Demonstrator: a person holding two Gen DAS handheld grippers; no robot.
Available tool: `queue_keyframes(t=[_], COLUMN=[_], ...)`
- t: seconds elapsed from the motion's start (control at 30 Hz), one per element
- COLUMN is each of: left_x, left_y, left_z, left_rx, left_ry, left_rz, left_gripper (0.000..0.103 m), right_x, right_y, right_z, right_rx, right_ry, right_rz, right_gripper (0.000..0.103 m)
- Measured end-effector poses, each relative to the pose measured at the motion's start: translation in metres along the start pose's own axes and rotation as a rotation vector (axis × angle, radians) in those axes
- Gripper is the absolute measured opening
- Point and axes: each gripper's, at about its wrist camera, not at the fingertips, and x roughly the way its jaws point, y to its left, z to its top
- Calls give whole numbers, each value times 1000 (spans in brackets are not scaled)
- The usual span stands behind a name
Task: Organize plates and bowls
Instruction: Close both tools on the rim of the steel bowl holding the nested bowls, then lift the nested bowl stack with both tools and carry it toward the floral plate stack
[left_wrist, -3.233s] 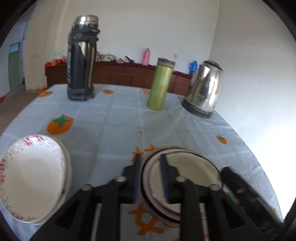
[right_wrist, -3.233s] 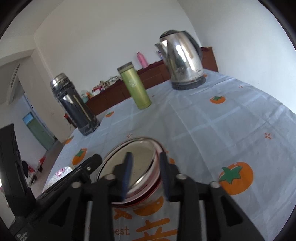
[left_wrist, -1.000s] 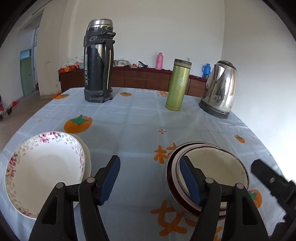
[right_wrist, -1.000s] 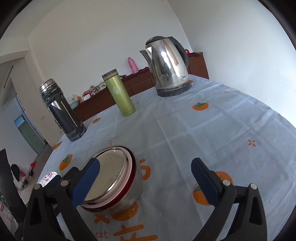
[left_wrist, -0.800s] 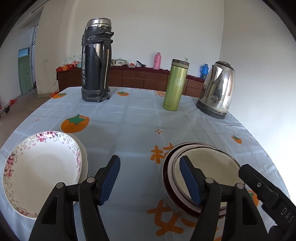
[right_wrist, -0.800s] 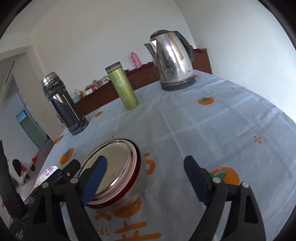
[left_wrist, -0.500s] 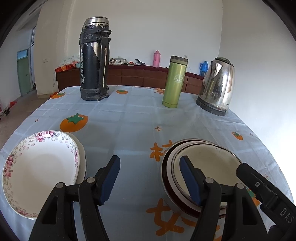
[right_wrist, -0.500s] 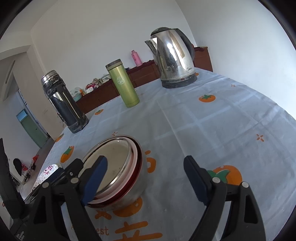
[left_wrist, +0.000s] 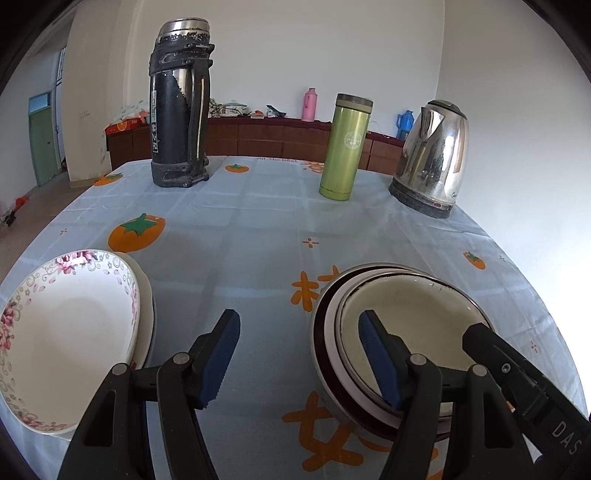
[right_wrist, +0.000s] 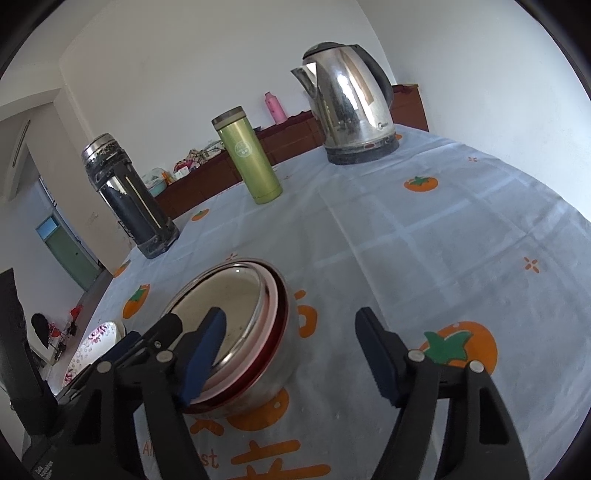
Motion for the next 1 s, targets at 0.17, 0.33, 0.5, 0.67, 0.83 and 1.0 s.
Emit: queue_keyframes(t=[0.17,0.33,0.5,0.67,0.83,1.0], left_x=[6,12,17,18,18,17], left_y=[-1,0,2,2,0,-1], left_z=[1,1,2,1,0,-1], left_rx=[-9,-16,-52,-68,-78,-77], left_ry=[15,32,57,63,78,71], left_rz=[15,9,-27,-52,-94,-103], left_gripper=[69,69,65,57,35,34], right_x=[5,10,18,21,18,19], right_y=[2,1,0,-2,7,4], right_z=[0,-2,-3,-2,-3,-4], right_rx=[0,33,55,71,27,43], right_ry=[10,21,41,51,42,48], right_rz=[17,39,61,78,69,76], right_gripper=[67,59,55,51,43,43])
